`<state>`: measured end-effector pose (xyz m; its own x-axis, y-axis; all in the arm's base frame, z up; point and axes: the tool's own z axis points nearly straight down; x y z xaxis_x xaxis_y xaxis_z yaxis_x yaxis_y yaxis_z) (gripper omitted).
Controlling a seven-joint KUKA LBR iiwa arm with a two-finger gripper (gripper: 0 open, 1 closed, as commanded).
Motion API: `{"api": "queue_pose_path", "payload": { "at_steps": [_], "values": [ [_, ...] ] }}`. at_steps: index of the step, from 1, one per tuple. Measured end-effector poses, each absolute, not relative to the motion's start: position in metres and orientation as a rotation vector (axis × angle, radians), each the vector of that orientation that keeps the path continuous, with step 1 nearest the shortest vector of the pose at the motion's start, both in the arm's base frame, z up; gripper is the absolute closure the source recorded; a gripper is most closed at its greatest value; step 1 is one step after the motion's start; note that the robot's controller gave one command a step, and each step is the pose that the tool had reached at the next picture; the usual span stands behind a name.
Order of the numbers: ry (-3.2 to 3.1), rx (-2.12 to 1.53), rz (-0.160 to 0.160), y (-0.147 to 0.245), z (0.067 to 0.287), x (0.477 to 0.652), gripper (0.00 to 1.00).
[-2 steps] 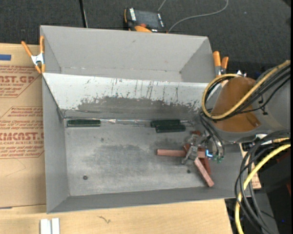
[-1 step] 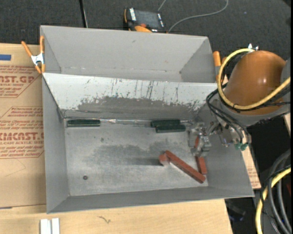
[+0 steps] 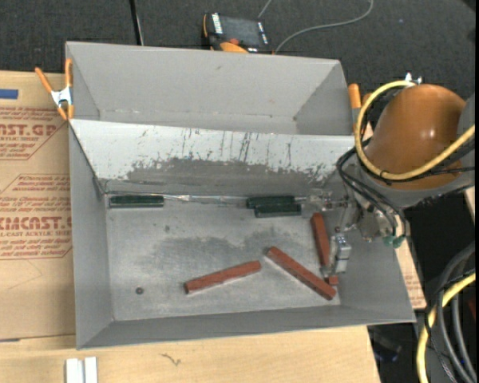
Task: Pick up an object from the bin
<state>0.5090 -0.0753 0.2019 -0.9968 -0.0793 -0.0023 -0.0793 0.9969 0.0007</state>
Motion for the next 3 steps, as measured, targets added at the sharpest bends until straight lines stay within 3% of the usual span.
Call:
{"api": "queue_pose_path", "payload": {
  "at_steps": [1,2,3],
  "values": [
    [3.119,-0.423,0.005,-0.044,0.075,0.508,0.0],
    [3.108,-0.465,0.006,0.001,0.069,0.506,0.0],
    [3.108,-0.458,0.003,-0.002,0.07,0.507,1.0]
  ]
}}
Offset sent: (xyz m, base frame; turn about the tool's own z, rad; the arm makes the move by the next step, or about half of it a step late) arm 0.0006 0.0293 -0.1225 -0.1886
